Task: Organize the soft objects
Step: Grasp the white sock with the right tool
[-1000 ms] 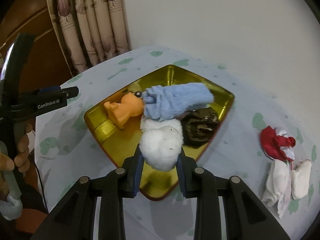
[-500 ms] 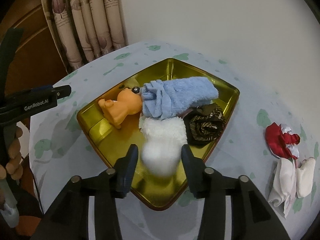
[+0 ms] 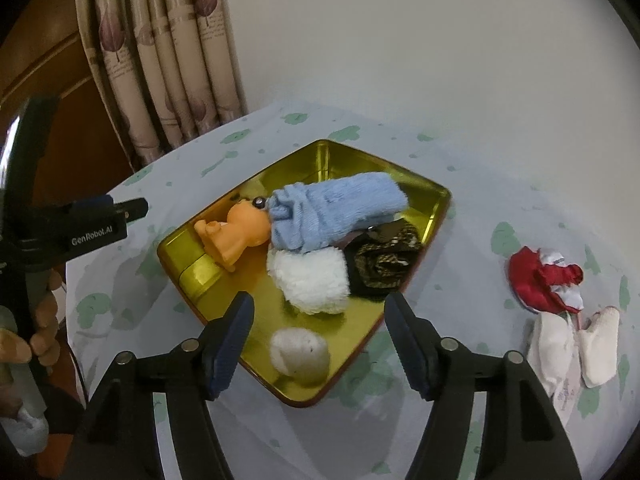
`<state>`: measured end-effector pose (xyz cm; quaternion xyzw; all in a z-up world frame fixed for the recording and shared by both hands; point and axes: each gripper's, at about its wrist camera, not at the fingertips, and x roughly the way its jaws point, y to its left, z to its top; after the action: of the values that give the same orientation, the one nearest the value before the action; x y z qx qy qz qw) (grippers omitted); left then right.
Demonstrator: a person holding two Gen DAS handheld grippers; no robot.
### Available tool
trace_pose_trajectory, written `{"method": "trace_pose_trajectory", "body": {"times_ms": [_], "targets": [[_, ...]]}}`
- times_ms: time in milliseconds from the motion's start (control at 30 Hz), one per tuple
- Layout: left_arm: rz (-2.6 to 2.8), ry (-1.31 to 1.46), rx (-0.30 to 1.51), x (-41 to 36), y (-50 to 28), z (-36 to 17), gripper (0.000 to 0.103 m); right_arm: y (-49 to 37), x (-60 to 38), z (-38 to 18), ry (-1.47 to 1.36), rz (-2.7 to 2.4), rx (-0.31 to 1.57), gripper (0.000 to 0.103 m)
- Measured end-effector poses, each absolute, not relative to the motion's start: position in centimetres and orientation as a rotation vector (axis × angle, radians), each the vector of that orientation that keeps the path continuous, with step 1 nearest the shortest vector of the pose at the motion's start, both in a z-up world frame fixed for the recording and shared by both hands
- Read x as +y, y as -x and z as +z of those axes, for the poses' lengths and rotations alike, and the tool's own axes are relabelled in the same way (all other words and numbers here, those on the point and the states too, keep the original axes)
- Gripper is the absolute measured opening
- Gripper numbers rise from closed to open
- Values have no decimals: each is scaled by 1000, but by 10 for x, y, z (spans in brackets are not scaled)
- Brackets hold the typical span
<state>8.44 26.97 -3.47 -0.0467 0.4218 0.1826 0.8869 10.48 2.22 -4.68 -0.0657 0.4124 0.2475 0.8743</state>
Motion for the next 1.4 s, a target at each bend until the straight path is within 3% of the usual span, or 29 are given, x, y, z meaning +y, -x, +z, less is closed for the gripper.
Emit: {"method": "trace_pose_trajectory", "body": {"times_ms": [633, 967, 1400], "targets": [[382, 69, 875, 264, -84, -34, 53, -130, -141, -46, 23, 186, 855, 72], [375, 38, 858, 260, -85, -32, 53, -165, -244, -78, -85, -15, 928, 73], [316, 6, 824, 245, -87, -30, 53, -198, -260, -117, -150, -20, 973, 74]]}}
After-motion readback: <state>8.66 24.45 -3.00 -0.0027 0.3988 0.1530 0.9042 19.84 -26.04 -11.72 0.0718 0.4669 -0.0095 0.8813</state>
